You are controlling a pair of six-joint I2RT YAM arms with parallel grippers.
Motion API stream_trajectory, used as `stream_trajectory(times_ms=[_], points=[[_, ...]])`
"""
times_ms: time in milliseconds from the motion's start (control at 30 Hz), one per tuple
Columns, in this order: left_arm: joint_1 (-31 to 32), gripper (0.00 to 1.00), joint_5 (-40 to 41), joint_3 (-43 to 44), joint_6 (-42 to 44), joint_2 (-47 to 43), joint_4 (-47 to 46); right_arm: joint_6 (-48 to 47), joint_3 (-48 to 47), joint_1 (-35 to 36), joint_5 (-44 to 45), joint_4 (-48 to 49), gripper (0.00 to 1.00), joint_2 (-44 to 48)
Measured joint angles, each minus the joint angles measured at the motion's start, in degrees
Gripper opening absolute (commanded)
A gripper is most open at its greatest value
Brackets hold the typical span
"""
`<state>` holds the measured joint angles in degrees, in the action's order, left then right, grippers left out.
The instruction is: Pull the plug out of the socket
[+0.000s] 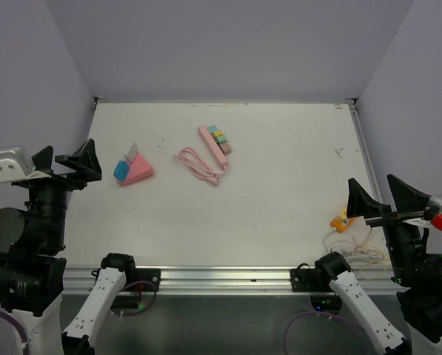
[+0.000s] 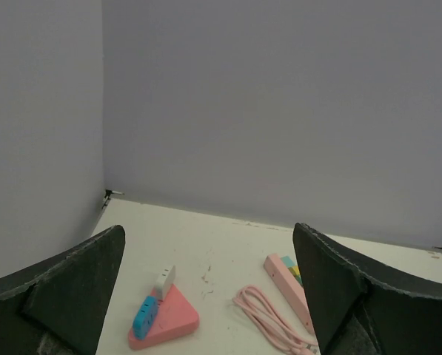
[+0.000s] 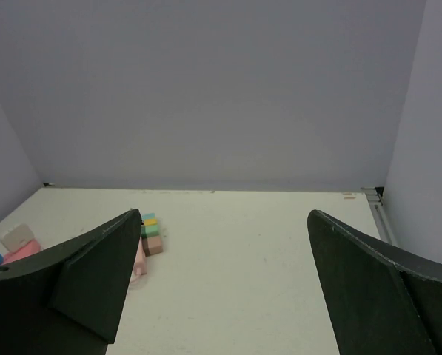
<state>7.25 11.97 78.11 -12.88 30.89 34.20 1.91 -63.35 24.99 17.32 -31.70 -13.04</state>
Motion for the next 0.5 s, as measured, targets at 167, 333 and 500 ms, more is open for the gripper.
stream_trajectory(times_ms=[167,333,500], points=[[0.0,1.0,-0.04,-0.02,0.0,-0.02,-0.04,0.02,0.11,0.0,-0.17,0.02,0.99,-0.02],[0.0,1.0,-0.37,-0.31,0.0,-0.02,-0.24,0.48,0.5,0.0,-0.33,0.02,0.99,-0.09],[0.0,1.0,-0.96,-1.36,-0.02,-0.17,-0.31,1.6,0.85,0.0,-0.66,-0.28,0.99,-1.75]])
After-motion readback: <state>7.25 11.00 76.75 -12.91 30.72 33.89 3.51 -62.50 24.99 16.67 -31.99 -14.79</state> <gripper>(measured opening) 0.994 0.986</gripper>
